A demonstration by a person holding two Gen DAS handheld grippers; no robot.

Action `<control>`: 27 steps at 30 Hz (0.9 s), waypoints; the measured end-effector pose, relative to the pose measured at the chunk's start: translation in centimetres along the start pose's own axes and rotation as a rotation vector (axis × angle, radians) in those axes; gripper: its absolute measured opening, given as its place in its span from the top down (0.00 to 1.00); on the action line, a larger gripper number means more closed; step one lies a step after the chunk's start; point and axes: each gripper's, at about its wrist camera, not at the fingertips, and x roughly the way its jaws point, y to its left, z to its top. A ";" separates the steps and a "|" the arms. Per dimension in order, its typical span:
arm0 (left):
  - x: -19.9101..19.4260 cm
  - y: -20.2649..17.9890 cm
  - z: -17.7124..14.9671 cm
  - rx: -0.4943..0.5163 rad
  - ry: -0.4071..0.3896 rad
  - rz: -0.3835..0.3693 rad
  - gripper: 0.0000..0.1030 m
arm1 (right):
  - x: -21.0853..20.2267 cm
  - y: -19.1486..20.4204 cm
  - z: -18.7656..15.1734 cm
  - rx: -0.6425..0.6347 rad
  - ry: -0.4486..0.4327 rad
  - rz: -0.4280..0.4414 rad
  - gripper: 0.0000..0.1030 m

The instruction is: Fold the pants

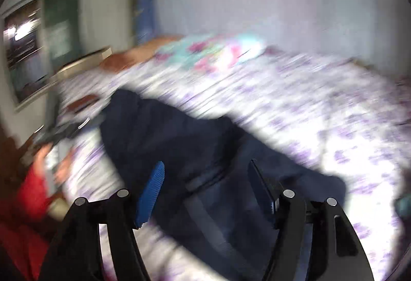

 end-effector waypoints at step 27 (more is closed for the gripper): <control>1.3 0.6 1.8 -0.112 0.227 0.093 0.05 | 6.2 -7.0 -4.9 0.147 0.215 0.106 0.03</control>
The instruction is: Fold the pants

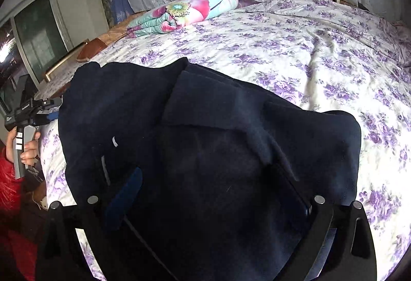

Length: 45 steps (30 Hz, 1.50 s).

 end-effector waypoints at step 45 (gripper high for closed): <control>2.2 1.9 2.6 -0.162 -0.082 -0.079 0.05 | -7.0 -8.7 -6.1 0.653 -0.337 -0.036 0.03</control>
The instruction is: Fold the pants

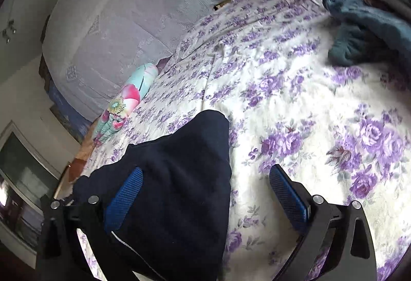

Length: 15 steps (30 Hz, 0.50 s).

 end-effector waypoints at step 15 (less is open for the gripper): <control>-6.1 -12.7 -2.1 0.374 -0.204 0.040 0.63 | 0.3 1.9 -1.4 -0.368 0.196 -0.365 0.03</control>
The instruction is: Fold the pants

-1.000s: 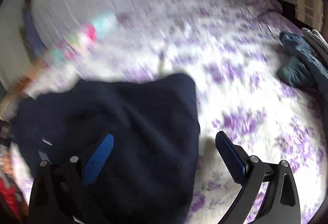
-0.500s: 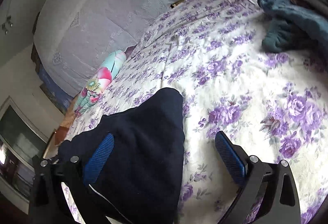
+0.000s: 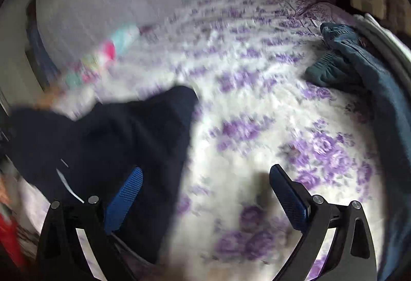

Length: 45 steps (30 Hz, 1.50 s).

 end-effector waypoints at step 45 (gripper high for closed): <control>12.8 -21.4 -13.6 0.542 0.321 -0.116 0.05 | 5.1 -5.6 6.3 0.159 -0.050 0.179 0.03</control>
